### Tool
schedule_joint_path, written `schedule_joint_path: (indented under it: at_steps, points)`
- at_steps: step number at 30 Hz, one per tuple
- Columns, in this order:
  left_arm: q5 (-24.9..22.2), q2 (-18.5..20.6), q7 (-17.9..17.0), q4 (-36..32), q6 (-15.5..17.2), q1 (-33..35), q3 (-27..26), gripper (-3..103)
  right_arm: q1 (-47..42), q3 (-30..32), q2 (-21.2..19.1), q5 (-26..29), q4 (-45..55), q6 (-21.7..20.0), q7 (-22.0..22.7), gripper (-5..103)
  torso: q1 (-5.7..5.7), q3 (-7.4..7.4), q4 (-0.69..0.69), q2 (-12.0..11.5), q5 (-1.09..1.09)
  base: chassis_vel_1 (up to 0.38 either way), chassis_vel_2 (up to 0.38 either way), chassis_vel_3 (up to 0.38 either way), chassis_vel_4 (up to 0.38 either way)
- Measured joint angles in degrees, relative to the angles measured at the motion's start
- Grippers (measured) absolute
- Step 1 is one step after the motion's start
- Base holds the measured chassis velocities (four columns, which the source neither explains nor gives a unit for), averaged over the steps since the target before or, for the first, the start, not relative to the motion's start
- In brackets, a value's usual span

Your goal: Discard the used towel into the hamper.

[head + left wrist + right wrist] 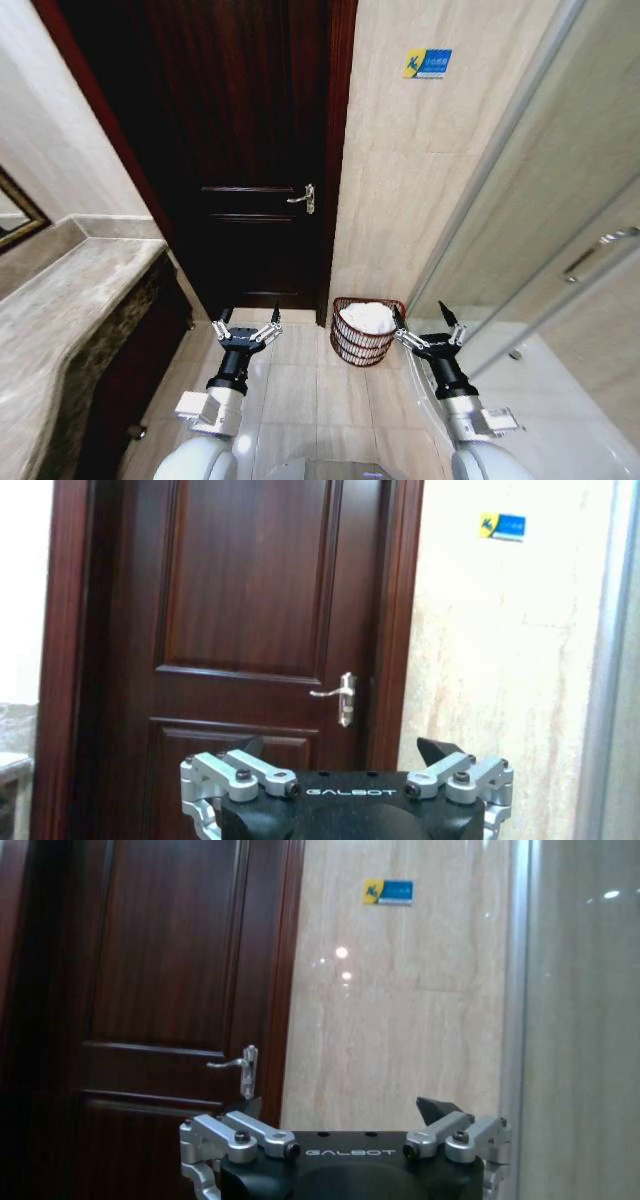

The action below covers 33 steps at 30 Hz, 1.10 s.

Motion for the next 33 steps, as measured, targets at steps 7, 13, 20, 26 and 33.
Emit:
schedule_joint_path:
  at_steps: [7,13,20,26,33]
  points:
    - [0.00,0.00,0.00,0.00,0.00,0.00,0.00,100,0.02,0.00,0.00,0.00,0.00,0.00,0.00,100,0.03,0.01,0.02,-0.01,-0.01,0.214,-0.219,-0.212,0.216]
    - [0.00,0.00,0.00,0.00,0.00,0.00,0.00,100,0.02,0.00,0.00,0.00,0.00,0.00,0.00,100,0.02,0.01,0.03,-0.01,0.01,0.202,-0.213,-0.223,0.211]
    - [0.00,0.00,0.00,0.00,0.00,0.00,0.00,100,0.02,0.00,0.00,0.00,0.00,0.00,0.00,100,0.04,0.02,0.02,-0.02,0.02,0.208,-0.200,-0.217,0.211]
    - [0.00,0.00,0.00,0.00,0.00,0.00,0.00,100,0.01,-0.01,0.00,0.00,0.00,0.00,0.00,100,0.03,0.02,0.01,-0.02,0.00,0.210,-0.204,-0.202,0.197]
    - [0.00,-0.01,0.00,0.00,0.00,0.00,0.00,100,0.02,0.00,0.00,0.00,0.00,0.00,0.00,100,0.03,0.02,0.04,-0.02,0.04,0.193,-0.181,-0.192,0.206]
